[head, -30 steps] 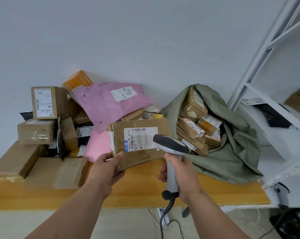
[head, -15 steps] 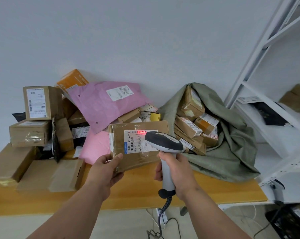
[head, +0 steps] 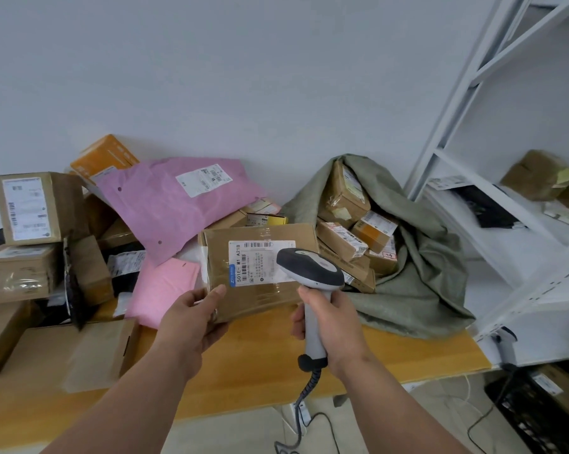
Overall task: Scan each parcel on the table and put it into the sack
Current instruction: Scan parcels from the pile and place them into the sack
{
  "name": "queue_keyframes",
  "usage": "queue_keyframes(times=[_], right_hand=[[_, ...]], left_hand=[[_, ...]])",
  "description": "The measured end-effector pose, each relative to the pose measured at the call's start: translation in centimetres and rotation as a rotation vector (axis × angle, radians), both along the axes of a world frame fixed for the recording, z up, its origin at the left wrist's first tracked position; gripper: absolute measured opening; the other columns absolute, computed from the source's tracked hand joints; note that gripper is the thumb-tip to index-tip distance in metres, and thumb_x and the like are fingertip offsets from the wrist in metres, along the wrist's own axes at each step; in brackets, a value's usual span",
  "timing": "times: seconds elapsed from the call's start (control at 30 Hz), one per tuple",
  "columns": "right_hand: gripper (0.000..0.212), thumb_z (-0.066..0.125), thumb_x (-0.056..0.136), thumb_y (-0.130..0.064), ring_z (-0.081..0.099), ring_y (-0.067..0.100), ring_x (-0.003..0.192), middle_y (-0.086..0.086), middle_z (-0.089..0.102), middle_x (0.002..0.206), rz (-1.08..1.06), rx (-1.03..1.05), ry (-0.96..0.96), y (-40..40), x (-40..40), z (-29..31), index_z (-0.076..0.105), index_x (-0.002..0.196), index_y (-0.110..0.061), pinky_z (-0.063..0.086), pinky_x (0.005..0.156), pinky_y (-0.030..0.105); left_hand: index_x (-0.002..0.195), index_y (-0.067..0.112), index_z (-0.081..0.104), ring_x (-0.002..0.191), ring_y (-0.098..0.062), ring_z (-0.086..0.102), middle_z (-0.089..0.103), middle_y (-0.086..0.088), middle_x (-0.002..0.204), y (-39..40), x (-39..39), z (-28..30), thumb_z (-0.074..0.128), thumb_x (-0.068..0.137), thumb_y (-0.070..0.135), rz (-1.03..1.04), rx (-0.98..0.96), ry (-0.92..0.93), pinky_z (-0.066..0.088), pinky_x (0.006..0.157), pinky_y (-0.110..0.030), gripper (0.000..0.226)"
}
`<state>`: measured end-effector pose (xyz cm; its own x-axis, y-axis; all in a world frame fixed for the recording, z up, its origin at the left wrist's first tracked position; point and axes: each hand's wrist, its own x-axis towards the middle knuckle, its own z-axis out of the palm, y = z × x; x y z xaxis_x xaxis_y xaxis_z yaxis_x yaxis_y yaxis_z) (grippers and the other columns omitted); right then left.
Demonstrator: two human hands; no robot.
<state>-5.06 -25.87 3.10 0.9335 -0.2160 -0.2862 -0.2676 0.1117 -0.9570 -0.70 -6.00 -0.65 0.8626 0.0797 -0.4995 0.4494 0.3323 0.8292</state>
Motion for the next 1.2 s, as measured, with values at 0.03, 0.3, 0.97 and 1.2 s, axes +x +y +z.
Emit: queue_keyframes(times=[0.03, 0.3, 0.97, 1.2], right_hand=[[0.011, 0.065, 0.093, -0.023, 0.063, 0.021, 0.055, 0.006, 0.067, 0.068, -0.044, -0.009, -0.01, -0.4, 0.1, -0.1, 0.063, 0.095, -0.013, 0.05, 0.059, 0.033], [0.009, 0.064, 0.094, -0.03, 0.069, 0.023, 0.074, -0.002, 0.068, 0.081, -0.461, 0.052, -0.059, -7.1, 1.9, -0.8, 0.057, 0.096, -0.035, 0.057, 0.077, 0.043], [0.036, 0.067, 0.092, -0.03, 0.068, 0.02, 0.082, 0.009, 0.068, 0.105, -0.395, 0.126, 0.048, -29.0, 14.6, -3.1, 0.056, 0.126, -0.021, 0.058, 0.081, 0.037], [0.031, 0.066, 0.095, -0.026, 0.069, 0.023, 0.101, 0.004, 0.068, 0.117, -0.215, 0.209, 0.048, -29.6, 17.1, -4.0, 0.052, 0.123, -0.03, 0.055, 0.084, 0.033]], left_hand=[[0.118, 0.015, 0.06, 0.102, -0.031, 0.069, 0.07, -0.01, 0.113, -0.5, 0.2, 0.3, 0.072, 0.087, 0.028, -0.008, 0.001, -0.005, 0.058, 0.077, -0.038, 0.035], [0.11, 0.021, 0.066, 0.082, -0.029, 0.071, 0.071, -0.007, 0.102, -6.0, 2.9, 2.9, 0.064, 0.094, 0.036, -0.088, 0.141, -0.092, 0.05, 0.059, -0.029, 0.022], [0.126, 0.026, 0.056, 0.067, -0.02, 0.051, 0.07, -0.011, 0.099, -29.0, 11.6, 3.8, 0.058, 0.099, 0.029, -0.227, 0.253, 0.15, 0.04, 0.051, -0.027, 0.028], [0.13, 0.019, 0.048, 0.085, -0.031, 0.069, 0.066, -0.016, 0.109, -33.4, 13.3, 3.3, 0.062, 0.096, 0.013, -0.124, 0.125, 0.22, 0.06, 0.067, -0.037, 0.038]])
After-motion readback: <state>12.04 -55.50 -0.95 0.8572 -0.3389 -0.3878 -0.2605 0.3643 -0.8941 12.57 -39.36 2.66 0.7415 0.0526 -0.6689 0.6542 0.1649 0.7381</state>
